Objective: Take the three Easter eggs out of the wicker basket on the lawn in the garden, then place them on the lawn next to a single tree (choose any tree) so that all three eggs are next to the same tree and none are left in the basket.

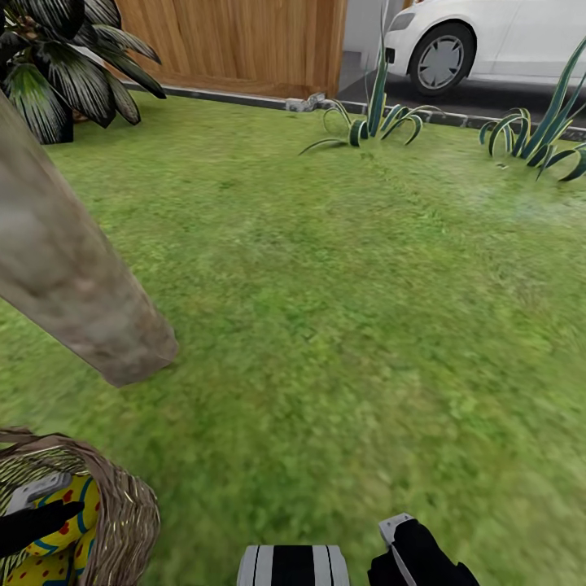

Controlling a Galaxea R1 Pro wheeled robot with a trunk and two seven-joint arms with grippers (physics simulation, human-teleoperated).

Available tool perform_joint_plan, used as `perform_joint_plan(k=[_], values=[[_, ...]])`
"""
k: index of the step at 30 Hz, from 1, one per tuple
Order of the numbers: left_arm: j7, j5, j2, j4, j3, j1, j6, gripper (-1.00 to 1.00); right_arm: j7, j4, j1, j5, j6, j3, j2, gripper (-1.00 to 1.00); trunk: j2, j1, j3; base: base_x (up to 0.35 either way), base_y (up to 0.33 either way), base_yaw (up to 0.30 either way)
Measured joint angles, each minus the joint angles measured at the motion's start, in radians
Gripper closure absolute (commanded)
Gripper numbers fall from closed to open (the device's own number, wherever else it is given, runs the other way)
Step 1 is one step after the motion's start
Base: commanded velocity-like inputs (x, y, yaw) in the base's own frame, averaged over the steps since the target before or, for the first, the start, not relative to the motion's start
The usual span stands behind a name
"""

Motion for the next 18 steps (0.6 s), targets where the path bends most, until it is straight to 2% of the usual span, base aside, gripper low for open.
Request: perform_joint_plan(k=[18], values=[[0.005,-0.007,0.000,0.002,0.000,0.000,-0.002,-1.00,0.000,0.001,-0.001,0.000,-0.001,0.000,0.000,-1.00,0.000,0.001,-0.008,0.000,0.000,0.000]])
